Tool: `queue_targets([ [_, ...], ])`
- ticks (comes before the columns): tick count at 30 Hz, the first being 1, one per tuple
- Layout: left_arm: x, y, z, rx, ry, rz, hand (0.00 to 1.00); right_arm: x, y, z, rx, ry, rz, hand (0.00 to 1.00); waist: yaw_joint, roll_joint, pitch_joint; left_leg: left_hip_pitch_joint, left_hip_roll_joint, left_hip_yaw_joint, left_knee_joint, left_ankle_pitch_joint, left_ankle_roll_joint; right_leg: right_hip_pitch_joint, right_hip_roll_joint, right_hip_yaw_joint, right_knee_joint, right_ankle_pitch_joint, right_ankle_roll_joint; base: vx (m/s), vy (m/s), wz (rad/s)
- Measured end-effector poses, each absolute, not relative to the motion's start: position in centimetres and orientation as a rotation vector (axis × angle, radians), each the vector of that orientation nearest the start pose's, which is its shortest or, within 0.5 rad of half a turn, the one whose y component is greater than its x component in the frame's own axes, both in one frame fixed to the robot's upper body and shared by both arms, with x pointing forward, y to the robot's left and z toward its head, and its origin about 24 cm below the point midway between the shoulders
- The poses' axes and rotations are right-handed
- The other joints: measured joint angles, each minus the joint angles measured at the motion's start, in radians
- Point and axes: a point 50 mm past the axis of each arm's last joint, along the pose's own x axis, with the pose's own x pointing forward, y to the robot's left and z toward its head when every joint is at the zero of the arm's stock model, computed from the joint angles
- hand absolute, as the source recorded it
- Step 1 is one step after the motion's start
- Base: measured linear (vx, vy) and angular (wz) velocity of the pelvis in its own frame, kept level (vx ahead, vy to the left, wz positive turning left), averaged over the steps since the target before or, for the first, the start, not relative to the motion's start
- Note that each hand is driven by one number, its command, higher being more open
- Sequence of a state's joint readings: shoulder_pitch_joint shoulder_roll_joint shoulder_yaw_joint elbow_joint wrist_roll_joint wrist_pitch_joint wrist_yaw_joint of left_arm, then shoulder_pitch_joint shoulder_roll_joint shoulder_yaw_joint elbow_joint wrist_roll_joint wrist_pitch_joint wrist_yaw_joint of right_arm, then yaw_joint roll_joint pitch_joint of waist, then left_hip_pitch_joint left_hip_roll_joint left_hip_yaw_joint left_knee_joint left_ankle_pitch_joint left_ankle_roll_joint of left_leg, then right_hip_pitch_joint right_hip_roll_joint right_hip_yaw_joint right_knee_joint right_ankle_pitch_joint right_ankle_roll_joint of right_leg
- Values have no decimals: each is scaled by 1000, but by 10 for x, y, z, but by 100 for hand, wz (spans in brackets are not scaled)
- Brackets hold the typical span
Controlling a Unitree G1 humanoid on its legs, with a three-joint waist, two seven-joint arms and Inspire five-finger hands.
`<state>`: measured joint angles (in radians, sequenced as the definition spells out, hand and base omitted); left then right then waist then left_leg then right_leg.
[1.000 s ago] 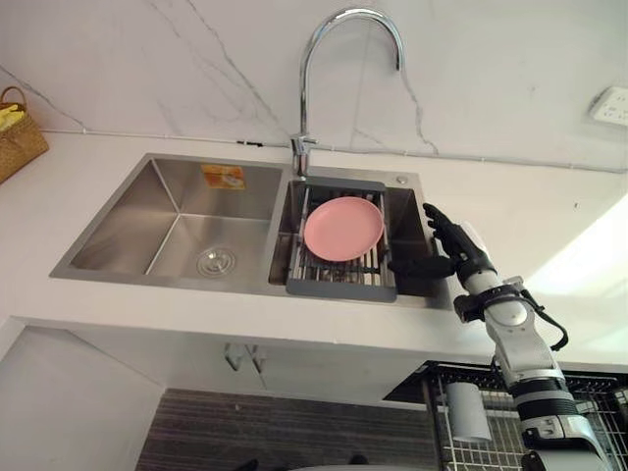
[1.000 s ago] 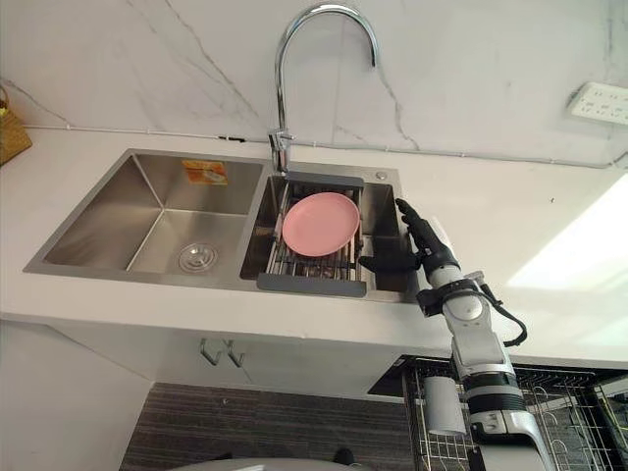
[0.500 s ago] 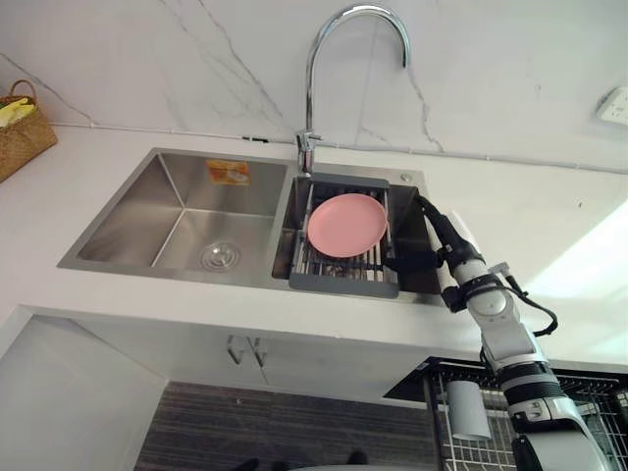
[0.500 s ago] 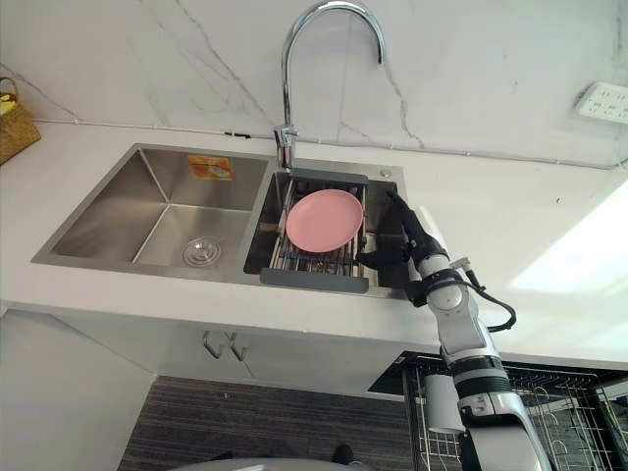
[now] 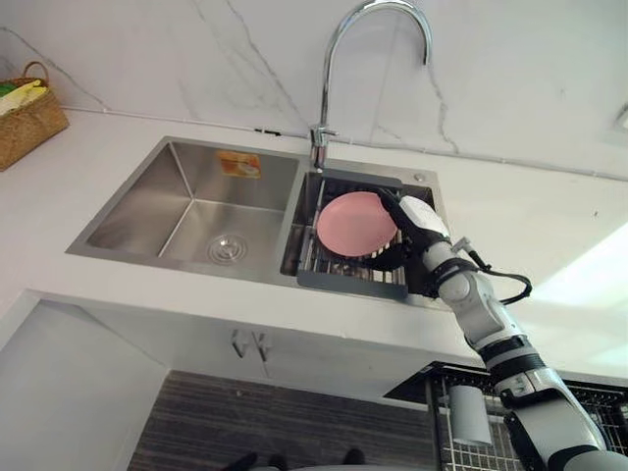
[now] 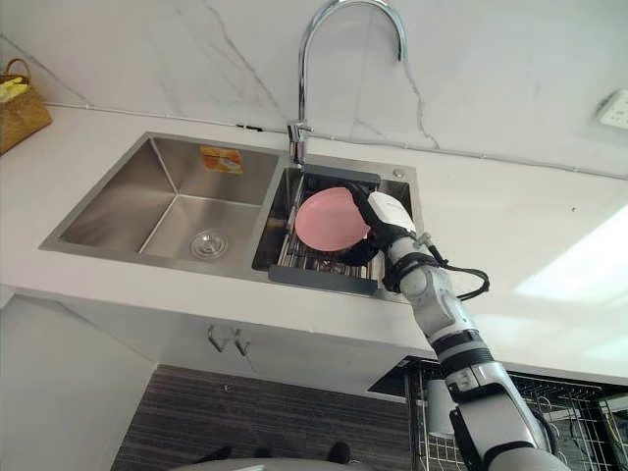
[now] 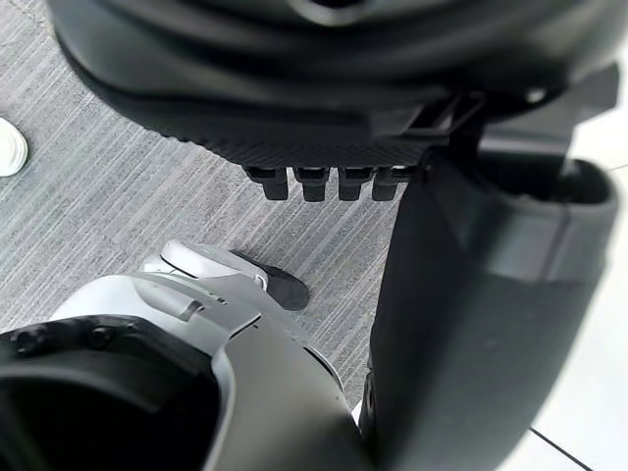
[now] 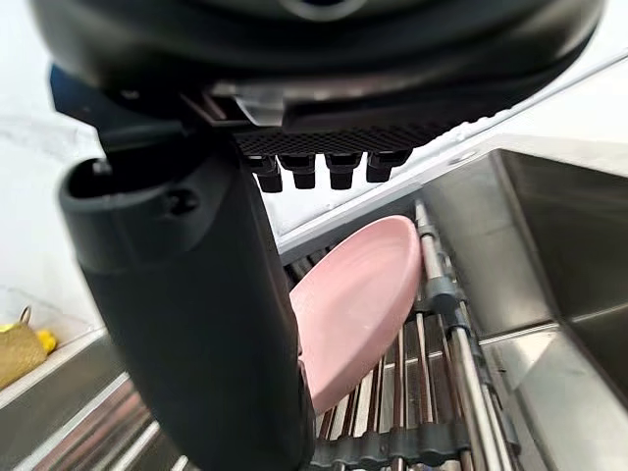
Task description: Walk over to the sink, pick up the cup, carry it to the dishwasher, place the cup inside the dishwasher, then close the dishwasher door
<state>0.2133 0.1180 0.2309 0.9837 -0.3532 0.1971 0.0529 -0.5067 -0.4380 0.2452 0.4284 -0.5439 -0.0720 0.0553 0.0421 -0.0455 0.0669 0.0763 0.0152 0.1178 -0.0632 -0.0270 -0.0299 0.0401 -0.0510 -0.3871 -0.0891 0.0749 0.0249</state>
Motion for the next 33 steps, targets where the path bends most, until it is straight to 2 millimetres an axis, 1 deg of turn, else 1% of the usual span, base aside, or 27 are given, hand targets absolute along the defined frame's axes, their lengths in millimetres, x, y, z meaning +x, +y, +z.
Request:
queue_targets([
  [3,34,223,-166,-339,1301,551,100,346,-168,94,-1115,-121,279,100,2,-3,3,0,0,-1,0,0,0,0,0,-2,3,0,0,0,0,0],
  [8,35,224,-166,-341,1296,544,100,348,-166,92,-1212,-109,321,100,16,-9,13,0,-2,-6,0,2,-4,3,-2,-5,3,0,1,-4,3,1],
  [13,37,223,-165,-342,1288,538,100,353,-172,88,-1293,-70,323,100,23,-10,21,-4,-3,-20,0,5,-8,3,-3,-17,2,0,1,-12,12,7],
  [18,38,223,-165,-342,1290,535,100,353,-173,86,-1368,-65,326,100,25,-10,21,-5,-3,-23,0,5,-8,3,-3,-20,3,0,1,1,2,1],
  [20,38,223,-165,-341,1292,532,100,354,-173,86,-1427,-68,335,100,26,-10,21,-5,-3,-23,0,5,-8,3,-3,-20,3,0,1,0,0,0],
  [26,40,224,-164,-321,1291,510,100,358,-177,85,-1480,-33,305,100,31,-9,21,-4,-3,-21,1,5,-8,3,-3,-18,1,0,1,0,0,0],
  [29,42,223,-164,-314,1288,496,100,358,-177,83,-1516,-57,278,100,38,-9,21,-4,-2,-19,3,5,-8,4,-3,-16,0,0,1,0,0,0],
  [33,43,223,-164,-323,1284,482,100,358,-182,77,-1589,-111,230,100,52,-9,21,-4,-1,-20,4,5,-8,5,-3,-19,0,0,1,0,0,0],
])
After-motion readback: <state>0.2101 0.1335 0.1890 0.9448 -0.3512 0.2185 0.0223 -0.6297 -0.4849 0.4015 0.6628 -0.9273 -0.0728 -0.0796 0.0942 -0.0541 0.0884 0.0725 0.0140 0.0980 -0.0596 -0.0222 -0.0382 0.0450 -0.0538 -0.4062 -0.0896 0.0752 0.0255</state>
